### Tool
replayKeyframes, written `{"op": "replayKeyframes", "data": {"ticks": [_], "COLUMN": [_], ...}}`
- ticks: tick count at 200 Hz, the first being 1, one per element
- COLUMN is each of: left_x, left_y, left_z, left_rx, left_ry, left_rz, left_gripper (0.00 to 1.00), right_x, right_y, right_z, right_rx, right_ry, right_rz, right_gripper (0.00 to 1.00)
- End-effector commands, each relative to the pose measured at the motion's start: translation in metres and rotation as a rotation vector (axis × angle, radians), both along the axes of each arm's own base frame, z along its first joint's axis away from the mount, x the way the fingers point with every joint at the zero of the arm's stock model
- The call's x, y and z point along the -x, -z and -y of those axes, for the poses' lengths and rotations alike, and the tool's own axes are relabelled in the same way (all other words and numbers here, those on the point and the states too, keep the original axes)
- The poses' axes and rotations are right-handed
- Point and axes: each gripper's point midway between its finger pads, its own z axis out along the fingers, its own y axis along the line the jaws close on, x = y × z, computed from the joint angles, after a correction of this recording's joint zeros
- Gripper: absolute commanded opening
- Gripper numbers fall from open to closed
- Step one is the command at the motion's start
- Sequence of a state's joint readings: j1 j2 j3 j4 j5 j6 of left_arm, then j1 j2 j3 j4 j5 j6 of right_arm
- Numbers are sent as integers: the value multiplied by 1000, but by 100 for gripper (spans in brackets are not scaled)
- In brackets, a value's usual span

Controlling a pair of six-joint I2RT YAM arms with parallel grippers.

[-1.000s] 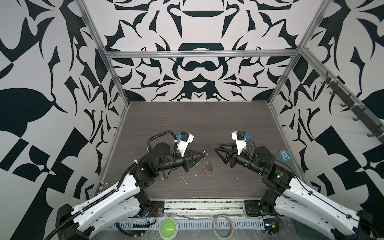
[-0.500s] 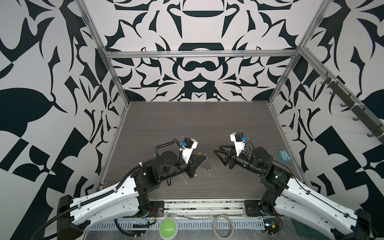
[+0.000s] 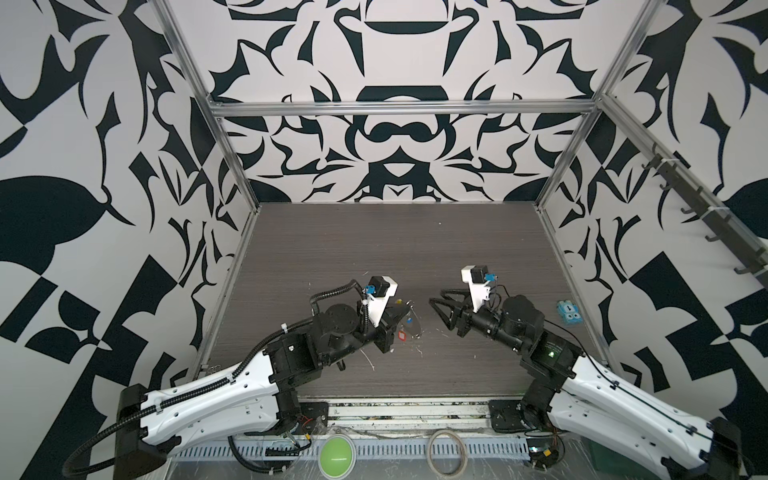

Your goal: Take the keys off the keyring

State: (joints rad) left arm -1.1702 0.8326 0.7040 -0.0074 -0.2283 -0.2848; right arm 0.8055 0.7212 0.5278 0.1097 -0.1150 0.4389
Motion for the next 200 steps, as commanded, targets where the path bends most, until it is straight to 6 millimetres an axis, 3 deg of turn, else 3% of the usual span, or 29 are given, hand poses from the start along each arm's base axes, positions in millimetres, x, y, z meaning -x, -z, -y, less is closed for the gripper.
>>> {"op": "replayKeyframes", "data": {"ticks": [1,81,131,163,200], "left_x": [-2,16,8,13,18], "left_y": [-25,-33,-36,-40,-37], "left_z": [-5,-19,-33,-30,-22], "left_rx": [61,125,229,257,263], "left_ry": [-20,54,98,172,222], "left_rz": [53,155,161,138,107], "left_gripper": [0,0,0,0,0], "right_x": [0,13,26,31,38], "right_y": [-19,-17,-29,-43,-46], "right_z": [-2,-24,-37,-43,-57], "right_rx": [-2,68,51,29,95], "right_ry": [-15,-174,-288,-322,-307], "right_rz": [68,73,90,106,161], "right_gripper": [54,53,50,50,49]}}
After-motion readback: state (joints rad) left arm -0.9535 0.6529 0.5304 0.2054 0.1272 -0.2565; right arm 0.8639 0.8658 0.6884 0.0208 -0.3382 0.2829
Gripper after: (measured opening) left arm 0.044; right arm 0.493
